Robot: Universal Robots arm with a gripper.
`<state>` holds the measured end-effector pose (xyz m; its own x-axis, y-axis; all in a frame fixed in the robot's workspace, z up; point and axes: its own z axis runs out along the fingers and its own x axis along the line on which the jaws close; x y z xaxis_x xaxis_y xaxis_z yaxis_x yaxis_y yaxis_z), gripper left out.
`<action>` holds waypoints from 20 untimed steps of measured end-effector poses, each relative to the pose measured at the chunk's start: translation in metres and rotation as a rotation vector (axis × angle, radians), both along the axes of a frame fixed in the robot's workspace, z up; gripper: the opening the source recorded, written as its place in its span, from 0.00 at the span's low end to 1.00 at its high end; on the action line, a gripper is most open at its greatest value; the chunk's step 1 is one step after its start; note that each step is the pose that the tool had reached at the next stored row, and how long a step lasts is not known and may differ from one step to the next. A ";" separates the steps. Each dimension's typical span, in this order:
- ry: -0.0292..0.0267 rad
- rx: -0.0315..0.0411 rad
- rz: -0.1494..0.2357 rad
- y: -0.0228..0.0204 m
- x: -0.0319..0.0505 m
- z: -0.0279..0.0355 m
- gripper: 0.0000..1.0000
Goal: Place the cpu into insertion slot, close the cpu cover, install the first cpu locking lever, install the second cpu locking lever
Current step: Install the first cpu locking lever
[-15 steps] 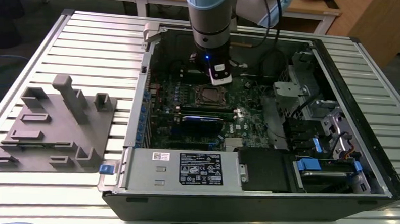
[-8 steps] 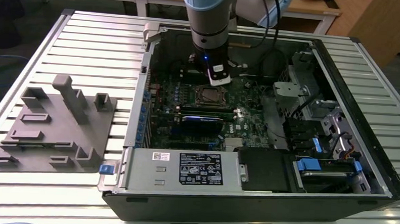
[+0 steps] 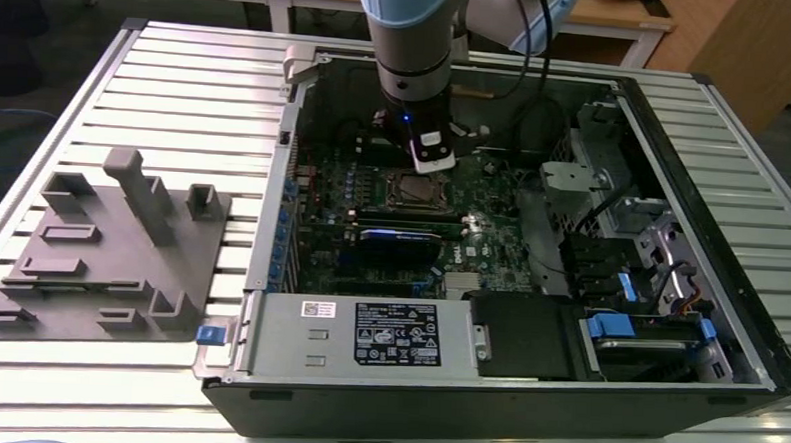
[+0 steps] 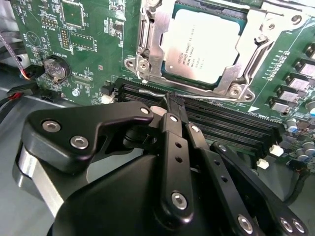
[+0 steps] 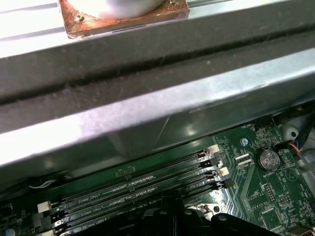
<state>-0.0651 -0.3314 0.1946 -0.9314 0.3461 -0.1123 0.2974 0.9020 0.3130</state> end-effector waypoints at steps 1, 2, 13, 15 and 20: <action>-0.0004 -0.0001 0.000 0.0000 0.0000 -0.0004 0.11; -0.0009 -0.0001 0.000 0.0000 0.0000 -0.0007 0.11; -0.0016 -0.0327 0.000 0.0000 0.0000 -0.0024 0.11; -0.0015 -0.0423 0.000 0.0000 0.0000 -0.0028 0.11; -0.0016 -0.0500 0.000 0.0000 0.0000 -0.0035 0.11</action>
